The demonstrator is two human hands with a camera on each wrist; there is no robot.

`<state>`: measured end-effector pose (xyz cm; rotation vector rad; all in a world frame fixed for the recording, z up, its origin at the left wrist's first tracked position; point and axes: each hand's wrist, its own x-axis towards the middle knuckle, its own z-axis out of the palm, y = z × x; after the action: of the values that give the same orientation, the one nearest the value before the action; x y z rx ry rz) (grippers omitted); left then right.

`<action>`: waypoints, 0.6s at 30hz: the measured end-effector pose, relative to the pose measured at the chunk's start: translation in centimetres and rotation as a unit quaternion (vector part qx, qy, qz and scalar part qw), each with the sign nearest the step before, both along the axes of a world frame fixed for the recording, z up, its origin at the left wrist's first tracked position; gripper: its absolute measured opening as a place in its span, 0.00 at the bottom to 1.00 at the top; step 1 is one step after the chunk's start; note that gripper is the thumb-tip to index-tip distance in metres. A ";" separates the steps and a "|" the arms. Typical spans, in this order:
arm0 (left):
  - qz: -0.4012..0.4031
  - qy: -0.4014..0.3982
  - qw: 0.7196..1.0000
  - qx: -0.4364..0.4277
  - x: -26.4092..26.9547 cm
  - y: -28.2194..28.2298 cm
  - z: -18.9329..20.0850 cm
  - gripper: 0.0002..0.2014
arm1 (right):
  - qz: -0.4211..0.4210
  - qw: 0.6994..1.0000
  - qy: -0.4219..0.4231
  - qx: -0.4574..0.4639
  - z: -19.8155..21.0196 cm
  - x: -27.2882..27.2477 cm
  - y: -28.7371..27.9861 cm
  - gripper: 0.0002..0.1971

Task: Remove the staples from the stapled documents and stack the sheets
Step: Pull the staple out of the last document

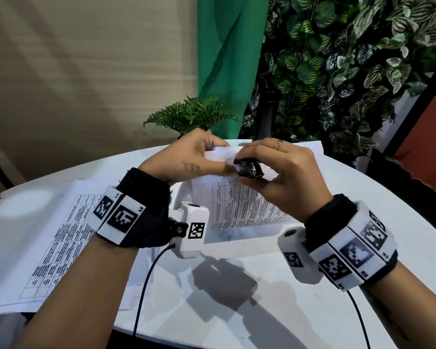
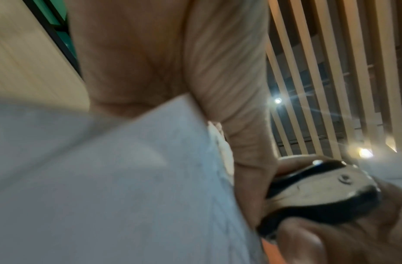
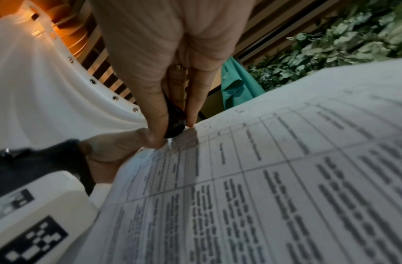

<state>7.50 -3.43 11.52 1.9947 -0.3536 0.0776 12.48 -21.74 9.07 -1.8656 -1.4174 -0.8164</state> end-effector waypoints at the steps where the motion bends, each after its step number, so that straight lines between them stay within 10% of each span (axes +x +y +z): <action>1: -0.001 0.004 1.000 -0.007 0.0 0.0 0.0 0.02 | 0.002 1.000 0.013 0.008 0.0 0.0 -0.1 0.12; 18: 0.001 -0.016 0.994 -0.108 -0.6 -0.8 -0.4 0.04 | 0.084 0.965 0.217 0.124 -0.2 -0.6 -1.0 0.18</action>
<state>6.85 -4.21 11.10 1.7823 -0.3489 0.1432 11.93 -22.74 8.85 -1.5843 -1.1209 -0.4405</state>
